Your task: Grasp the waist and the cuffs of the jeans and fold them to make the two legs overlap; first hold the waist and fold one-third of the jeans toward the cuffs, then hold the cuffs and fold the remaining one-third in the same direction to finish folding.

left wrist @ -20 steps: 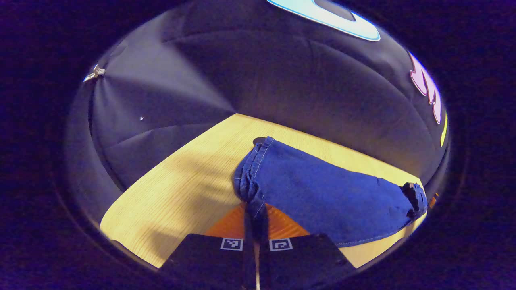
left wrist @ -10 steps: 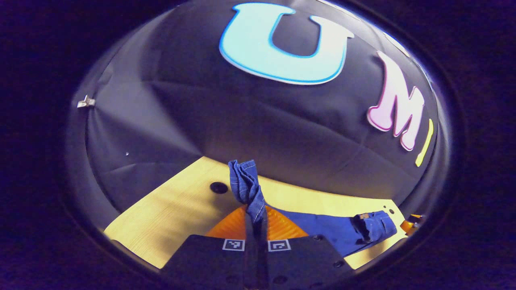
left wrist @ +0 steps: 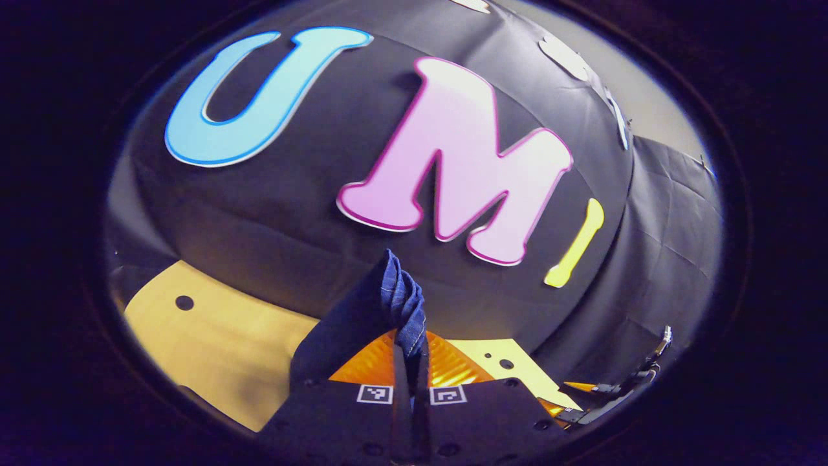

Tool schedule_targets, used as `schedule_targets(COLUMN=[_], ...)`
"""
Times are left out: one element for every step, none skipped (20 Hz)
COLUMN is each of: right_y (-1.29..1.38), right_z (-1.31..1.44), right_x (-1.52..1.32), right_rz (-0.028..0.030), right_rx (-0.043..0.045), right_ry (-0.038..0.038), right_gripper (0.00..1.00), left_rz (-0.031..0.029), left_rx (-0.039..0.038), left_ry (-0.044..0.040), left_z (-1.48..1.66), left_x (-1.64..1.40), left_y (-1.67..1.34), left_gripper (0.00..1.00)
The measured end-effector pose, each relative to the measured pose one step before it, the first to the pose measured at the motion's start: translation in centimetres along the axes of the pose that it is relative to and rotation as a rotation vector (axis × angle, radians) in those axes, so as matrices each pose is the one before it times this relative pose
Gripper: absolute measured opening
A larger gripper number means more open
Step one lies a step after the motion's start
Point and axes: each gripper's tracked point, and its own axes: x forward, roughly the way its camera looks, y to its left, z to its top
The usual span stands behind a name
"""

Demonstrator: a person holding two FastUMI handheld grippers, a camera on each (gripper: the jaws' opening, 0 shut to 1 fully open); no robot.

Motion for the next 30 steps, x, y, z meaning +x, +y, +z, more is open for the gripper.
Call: schedule_targets(right_y=[-0.752, -0.936, -0.928, -0.825, -0.804, -0.915, -0.605, -0.653, -0.204, -0.236, -0.225, -0.259, -0.123, 0.071, 0.294, 0.321, 0.445, 0.666, 0.709, 0.701, 0.739, 0.943, 1.06, 1.035, 1.098, 1.282, 1.213, 1.674, 1.433, 1.411], right_z=[-0.243, -0.083, -0.217, -0.044, -0.171, -0.013, -0.014, -0.053, -0.068, 0.002, 0.012, 0.18, 0.294, 0.479, 0.559, 0.563, 0.62, 0.665, 0.717, 0.805, 1.019, 0.955, 1.153, 1.27, 1.442, 1.572, 1.437, 1.175, 1.111, 0.881], right_x=[-0.575, -0.435, -0.531, -0.551, -0.524, -0.49, -0.445, -0.573, -0.671, -0.72, -0.493, -0.6, -0.658, -0.701, -0.836, -0.939, -0.814, -0.932, -0.884, -1.015, -1.046, -1.058, -1.058, -0.939, -1.215, -1.202, -0.921, -0.695, -0.793, -0.77], right_rz=[-0.00389, -0.00978, -0.01048, -0.00652, -0.00884, -0.01052, -0.00494, -0.00442, 0.00326, -0.00089, -0.00133, -0.0062, -0.00192, 0.00139, 0.00779, 0.00577, 0.00744, 0.01047, 0.00991, 0.0077, 0.00542, 0.00943, 0.01286, 0.01321, 0.01276, 0.01172, 0.01242, 0.01415, 0.01266, 0.01698], right_rx=[0.0143, 0.01245, 0.00918, 0.01021, 0.00321, 0.00331, 0.00561, 0.01398, 0.0192, 0.01637, 0.00953, 0.00284, 0.00638, 0.01171, 0.01606, 0.01321, 0.01197, 0.01142, 0.00609, 0.00095, 0.00262, 0.00411, 0.00734, 0.0059, 0.00029, -0.00343, -0.00375, -0.0006, 0.00265, -0.00202], right_ry=[0.0058, 0.00339, 0.00473, 0.00453, 0.00399, 0.00266, 0.00301, 0.00636, 0.0057, 0.00474, 0.00124, 0.00045, -0.00309, -0.00542, -0.00614, -0.00485, -0.00612, -0.00876, -0.01216, -0.01247, -0.01696, -0.01619, -0.02163, -0.02499, -0.02894, -0.03512, -0.03345, -0.02833, -0.02308, -0.01908], right_gripper=[0.96, 0.96, 0.97, 0.97, 0.97, 0.97, 0.97, 0.97, 0.97, 0.97, 0.96, 0.96, 0.97, 0.97, 0.96, 0.96, 0.95, 0.96, 0.97, 0.98, 0.98, 0.98, 0.98, 0.98, 0.98, 0.98, 0.98, 0.98, 0.98, 0.98], left_rz=[-0.03367, -0.03234, -0.02189, -0.01936, 0.00591, 0.00673, 0.01328, 0.00388, -0.00205, -0.02029, -0.00925, -0.00155, 0.00554, 0.00419, 0.00575, 0.01903, 0.03009, 0.03519, 0.03291, 0.04282, 0.05167, 0.04808, 0.04272, 0.02246, 0.02089, 0.02247, 0.02605, 0.02836, 0.02145, 0.00456], left_rx=[-0.00882, -0.02032, -0.02001, -0.01571, -0.00878, -0.00166, 0.00214, -0.00282, -0.01461, -0.01418, -0.00144, 0.0144, 0.02673, 0.02993, 0.02961, 0.027, 0.02903, 0.03196, 0.03638, 0.03904, 0.03895, 0.03348, 0.01512, 0.00641, 0.01158, 0.01988, 0.02398, 0.0114, -0.01104, -0.0229], left_ry=[0.02947, 0.0347, 0.02847, 0.03976, 0.02373, 0.02727, 0.03437, 0.0233, 0.01927, 0.00368, -0.00741, -0.01292, -0.0142, -0.01436, -0.0141, -0.01713, -0.01973, -0.02834, -0.02688, -0.03098, -0.02611, -0.02759, -0.02483, -0.02182, -0.0264, -0.02011, -0.02171, -0.01665, -0.01158, -0.01622], left_z=[-1.578, -1.914, -1.524, -1.695, -1.445, -1.315, -1.402, -1.022, -1.001, -0.117, -0.469, 0.311, 0.509, 0.625, 0.461, 0.638, 0.583, 0.828, 0.684, 0.901, 0.783, 1.049, 1.064, 1.181, 0.966, 0.881, 0.825, 0.812, 0.753, 0.823], left_x=[1.505, 1.336, 1.287, 1.073, 0.998, 1.068, 0.658, 0.282, 0.648, 0.003, 0.333, -0.46, -1.11, -1.286, -1.755, -2.234, -2.711, -2.938, -3.04, -2.982, -2.923, -3.362, -2.683, -2.735, -2.583, -2.227, -2.245, -1.905, -2.005, -1.927], left_y=[-2.385, -1.982, -1.779, -1.281, -0.64, -0.148, 0.144, -0.087, -0.698, -0.97, -0.717, -0.364, 0.1, -0.01, 0.058, 0.391, 0.716, 0.892, 0.86, 1.123, 1.393, 1.44, 1.311, 0.96, 0.781, 1.033, 1.242, 1.23, 0.98, 0.503], left_gripper=[0.06, 0.06, 0.06, 0.06, 0.06, 0.06, 0.07, 0.13, 0.18, 0.29, 0.35, 0.73, 0.99, 0.95, 0.96, 0.96, 0.97, 0.97, 0.97, 0.97, 0.97, 0.97, 0.96, 0.96, 0.96, 0.96, 0.96, 0.96, 0.96, 0.96])
